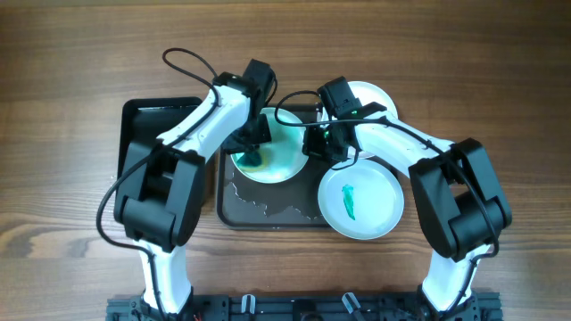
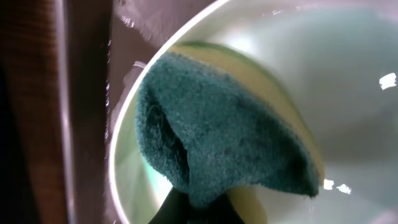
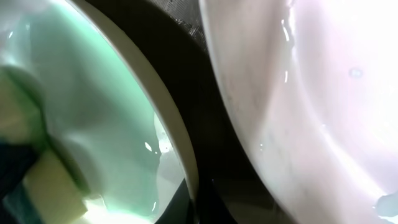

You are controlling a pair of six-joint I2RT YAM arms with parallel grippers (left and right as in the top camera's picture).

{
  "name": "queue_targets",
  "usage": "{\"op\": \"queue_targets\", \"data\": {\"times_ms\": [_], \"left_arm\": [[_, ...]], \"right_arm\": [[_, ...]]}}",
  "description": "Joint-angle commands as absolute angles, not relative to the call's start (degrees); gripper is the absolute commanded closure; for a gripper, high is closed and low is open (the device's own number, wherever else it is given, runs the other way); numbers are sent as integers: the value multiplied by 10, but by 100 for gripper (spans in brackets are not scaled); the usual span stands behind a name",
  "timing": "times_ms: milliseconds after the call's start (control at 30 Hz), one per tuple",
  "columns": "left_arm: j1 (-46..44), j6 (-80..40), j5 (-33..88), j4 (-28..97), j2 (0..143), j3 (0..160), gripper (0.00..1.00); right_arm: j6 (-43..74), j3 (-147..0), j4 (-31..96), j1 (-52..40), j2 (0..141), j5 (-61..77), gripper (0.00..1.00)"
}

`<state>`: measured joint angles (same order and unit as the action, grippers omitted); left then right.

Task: Clean dirty plates on tray and stack at the side
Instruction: 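Lift the cleaned plate with right gripper and carry it right of tray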

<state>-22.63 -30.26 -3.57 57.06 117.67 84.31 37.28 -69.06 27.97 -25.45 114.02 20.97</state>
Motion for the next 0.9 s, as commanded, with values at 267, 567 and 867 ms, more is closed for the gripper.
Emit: {"op": "queue_targets", "data": {"times_ms": [267, 567, 867], "left_arm": [[-148, -257, 4, 622, 1070, 939, 96], [-145, -259, 4, 598, 1070, 939, 96], [-145, -259, -27, 599, 1070, 939, 96]], "right_arm": [[296, -695, 335, -289, 1042, 11, 96], [238, -695, 373, -410, 885, -329, 96], [149, -695, 377, -560, 870, -767, 96]]}}
